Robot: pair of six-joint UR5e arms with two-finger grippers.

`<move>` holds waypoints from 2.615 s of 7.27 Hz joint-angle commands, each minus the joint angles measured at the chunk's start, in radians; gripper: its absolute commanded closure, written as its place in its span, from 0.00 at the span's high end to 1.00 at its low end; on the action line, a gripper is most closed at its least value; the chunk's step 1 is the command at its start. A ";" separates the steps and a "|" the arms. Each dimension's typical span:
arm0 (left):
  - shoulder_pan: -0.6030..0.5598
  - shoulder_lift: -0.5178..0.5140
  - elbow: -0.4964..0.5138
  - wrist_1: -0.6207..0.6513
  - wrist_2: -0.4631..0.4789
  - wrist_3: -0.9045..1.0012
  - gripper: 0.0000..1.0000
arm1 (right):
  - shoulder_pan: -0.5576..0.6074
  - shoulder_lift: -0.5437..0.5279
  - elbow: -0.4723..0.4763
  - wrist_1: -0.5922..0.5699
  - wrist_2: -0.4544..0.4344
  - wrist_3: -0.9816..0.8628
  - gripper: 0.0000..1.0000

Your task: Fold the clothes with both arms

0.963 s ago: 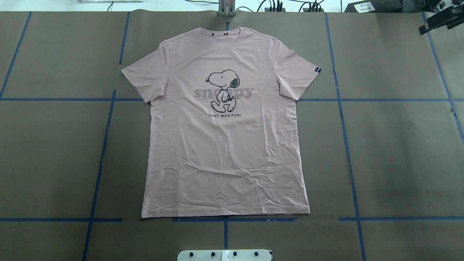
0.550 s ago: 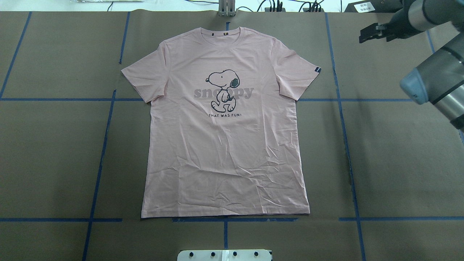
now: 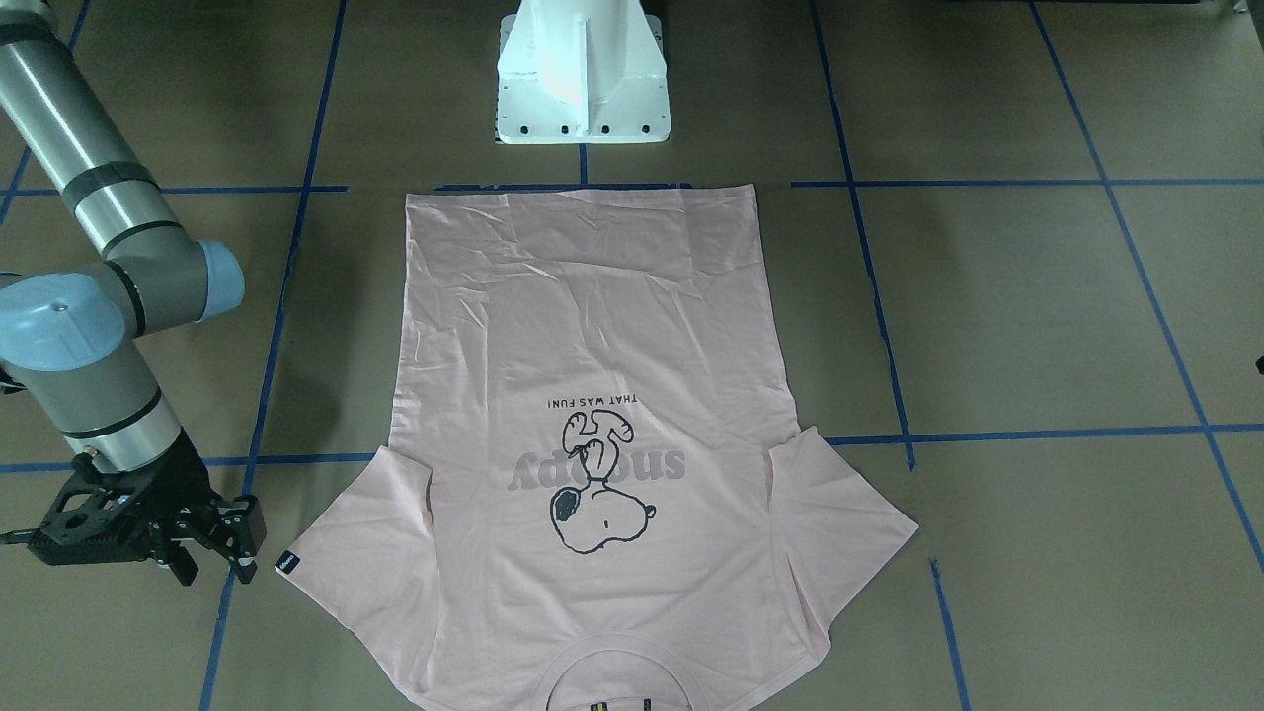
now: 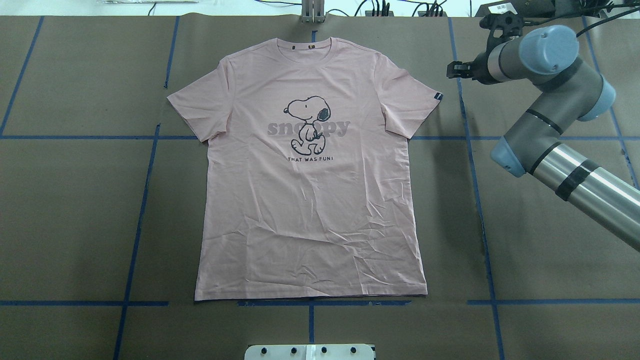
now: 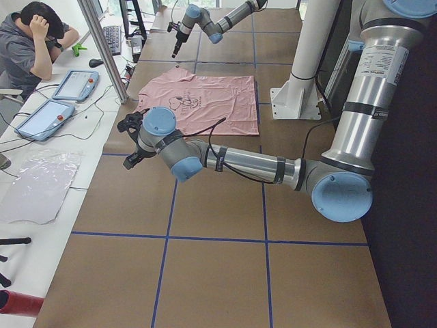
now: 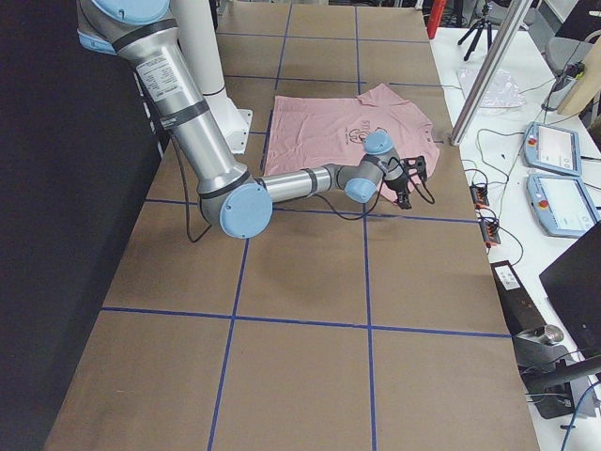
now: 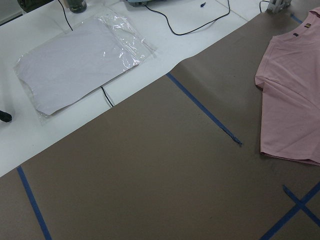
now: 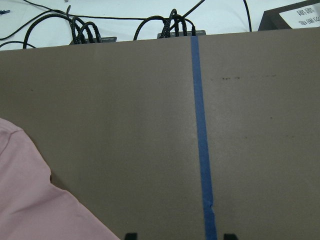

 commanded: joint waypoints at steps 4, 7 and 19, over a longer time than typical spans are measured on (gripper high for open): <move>0.004 0.000 0.002 -0.001 0.000 0.000 1.00 | -0.087 0.036 -0.026 0.001 -0.117 0.044 0.61; 0.005 0.001 0.004 -0.001 0.000 0.001 1.00 | -0.107 0.034 -0.031 -0.002 -0.139 0.058 0.56; 0.005 0.003 0.000 -0.002 -0.001 0.001 1.00 | -0.104 0.037 -0.044 -0.005 -0.157 0.044 0.00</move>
